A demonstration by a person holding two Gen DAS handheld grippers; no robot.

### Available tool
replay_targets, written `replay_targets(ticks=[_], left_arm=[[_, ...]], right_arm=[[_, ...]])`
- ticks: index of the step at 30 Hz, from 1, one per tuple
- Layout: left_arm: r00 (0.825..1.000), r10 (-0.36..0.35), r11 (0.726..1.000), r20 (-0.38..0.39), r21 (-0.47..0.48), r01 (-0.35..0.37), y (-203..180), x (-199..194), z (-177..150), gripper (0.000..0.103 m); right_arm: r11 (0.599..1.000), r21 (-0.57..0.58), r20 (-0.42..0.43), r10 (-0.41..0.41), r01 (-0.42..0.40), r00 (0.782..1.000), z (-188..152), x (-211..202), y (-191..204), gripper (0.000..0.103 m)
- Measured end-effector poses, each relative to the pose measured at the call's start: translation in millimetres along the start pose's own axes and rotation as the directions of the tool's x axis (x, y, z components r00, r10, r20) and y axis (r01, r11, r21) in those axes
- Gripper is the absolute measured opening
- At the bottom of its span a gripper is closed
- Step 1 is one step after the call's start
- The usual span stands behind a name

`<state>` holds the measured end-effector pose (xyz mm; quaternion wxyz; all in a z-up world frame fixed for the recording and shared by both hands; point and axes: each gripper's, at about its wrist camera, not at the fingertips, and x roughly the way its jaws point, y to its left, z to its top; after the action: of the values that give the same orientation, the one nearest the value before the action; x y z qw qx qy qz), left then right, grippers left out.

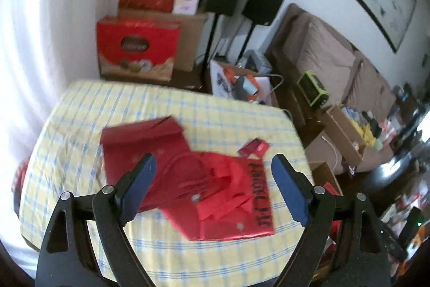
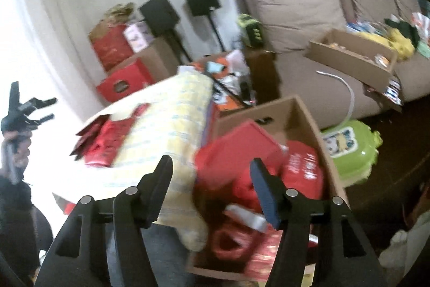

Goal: Organize objects
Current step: 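Move both open grippers back over the red printed KFC bag on the table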

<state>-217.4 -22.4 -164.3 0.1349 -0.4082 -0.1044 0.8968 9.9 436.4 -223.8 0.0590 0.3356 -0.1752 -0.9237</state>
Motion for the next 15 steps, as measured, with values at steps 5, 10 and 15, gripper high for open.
replay_targets(ticks=[5,10,15], left_arm=[[0.995,0.068,0.997,-0.073,0.029,-0.066,25.9,20.2,-22.3,0.079],[0.989,0.043,0.998,-0.143,0.058,-0.035,32.2,36.8,-43.4,0.075],[0.969,-0.061,0.997,-0.241,0.03,0.071,34.2,57.1,-58.7,0.044]], right_arm=[[0.997,-0.027,-0.07,0.073,-0.075,0.995,9.7,28.9,40.8,0.062],[0.982,0.005,-0.179,0.189,-0.191,0.966,23.2,83.1,81.9,0.062],[0.942,0.1,-0.303,0.334,-0.319,0.892,28.7,153.9,122.2,0.054]])
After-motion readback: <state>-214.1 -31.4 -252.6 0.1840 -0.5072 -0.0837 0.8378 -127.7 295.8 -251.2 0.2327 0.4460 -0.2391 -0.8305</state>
